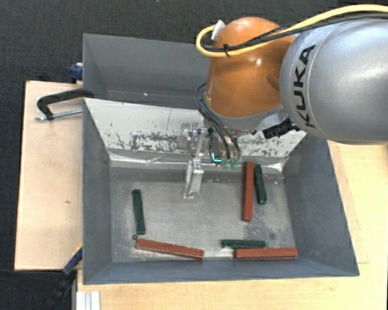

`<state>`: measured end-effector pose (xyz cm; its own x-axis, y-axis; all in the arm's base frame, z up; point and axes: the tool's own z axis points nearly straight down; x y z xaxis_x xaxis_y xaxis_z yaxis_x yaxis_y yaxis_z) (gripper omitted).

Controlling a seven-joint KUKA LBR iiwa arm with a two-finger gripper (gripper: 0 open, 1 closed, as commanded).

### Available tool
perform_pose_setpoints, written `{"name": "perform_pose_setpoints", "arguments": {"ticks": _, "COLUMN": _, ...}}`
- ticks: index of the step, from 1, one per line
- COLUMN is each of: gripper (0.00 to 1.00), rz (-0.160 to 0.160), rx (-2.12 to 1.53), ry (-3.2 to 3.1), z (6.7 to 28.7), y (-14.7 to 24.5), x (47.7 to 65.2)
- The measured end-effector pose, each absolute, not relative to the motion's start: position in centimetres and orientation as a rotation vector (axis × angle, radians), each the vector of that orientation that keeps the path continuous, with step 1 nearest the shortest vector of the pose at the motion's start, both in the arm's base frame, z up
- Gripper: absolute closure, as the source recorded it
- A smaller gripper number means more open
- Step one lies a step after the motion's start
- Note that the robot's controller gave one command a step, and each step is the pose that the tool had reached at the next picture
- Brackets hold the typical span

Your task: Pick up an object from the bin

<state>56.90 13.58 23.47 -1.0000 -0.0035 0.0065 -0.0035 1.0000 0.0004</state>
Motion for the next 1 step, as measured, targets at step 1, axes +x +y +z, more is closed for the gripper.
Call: {"name": "perform_pose_setpoints", "arguments": {"ticks": 1, "gripper": 0.0, "rz": -0.002, "rx": 0.004, "ry": -3.138, "z": 23.68, "y": 13.56, "x": 56.92}}
